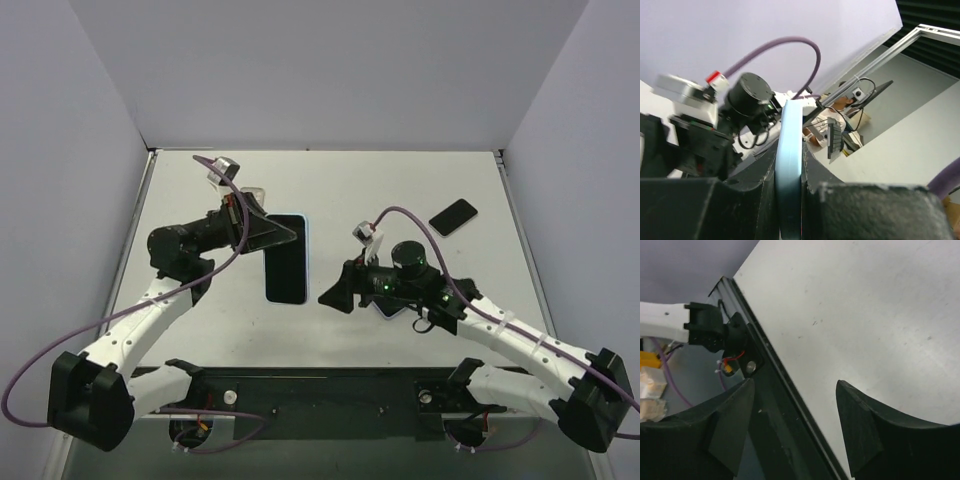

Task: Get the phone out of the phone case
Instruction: Remove the phone case from the phone.

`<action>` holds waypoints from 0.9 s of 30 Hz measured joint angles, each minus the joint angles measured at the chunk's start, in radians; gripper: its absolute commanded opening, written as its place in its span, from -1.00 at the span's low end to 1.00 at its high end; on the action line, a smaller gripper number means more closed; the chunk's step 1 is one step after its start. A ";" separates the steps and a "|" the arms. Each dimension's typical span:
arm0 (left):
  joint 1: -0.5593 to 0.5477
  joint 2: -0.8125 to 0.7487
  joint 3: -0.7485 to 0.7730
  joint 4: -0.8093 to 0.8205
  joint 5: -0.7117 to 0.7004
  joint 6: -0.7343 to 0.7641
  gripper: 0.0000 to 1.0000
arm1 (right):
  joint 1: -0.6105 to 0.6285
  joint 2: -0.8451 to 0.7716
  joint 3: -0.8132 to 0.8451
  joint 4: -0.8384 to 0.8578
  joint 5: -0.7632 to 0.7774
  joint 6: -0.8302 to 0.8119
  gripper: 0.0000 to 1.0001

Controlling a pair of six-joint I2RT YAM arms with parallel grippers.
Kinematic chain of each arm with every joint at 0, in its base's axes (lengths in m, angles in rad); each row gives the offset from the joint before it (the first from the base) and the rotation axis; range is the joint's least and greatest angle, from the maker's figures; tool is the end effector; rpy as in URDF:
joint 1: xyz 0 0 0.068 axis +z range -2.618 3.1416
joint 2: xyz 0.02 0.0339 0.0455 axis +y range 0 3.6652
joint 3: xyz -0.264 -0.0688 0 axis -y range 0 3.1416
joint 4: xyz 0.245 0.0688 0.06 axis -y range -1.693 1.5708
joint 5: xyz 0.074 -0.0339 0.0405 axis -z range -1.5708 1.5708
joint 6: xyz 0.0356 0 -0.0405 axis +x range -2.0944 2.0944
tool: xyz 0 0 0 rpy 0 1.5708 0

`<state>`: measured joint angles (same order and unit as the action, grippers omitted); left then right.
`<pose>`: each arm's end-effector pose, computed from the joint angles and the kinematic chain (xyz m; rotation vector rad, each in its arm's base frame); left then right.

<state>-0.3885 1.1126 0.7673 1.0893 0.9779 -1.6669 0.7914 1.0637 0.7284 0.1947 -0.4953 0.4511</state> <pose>0.1953 -0.1119 0.3874 0.3627 1.4689 -2.1430 0.1617 0.1877 0.3056 -0.7113 1.7487 1.3111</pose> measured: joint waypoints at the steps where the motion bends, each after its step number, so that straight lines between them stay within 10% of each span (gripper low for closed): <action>1: 0.008 0.006 0.003 -0.001 0.002 0.016 -1.00 | 0.003 -0.034 -0.041 0.010 -0.017 0.035 0.27; 27: 0.021 0.168 0.016 0.109 0.027 -0.068 -1.00 | 0.058 -0.050 0.091 0.198 -0.229 0.158 -0.35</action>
<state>-0.3676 1.2808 0.7834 1.1988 1.0050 -1.7351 0.8497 1.0134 0.8192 0.3931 -0.7246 0.6086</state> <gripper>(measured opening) 0.231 0.364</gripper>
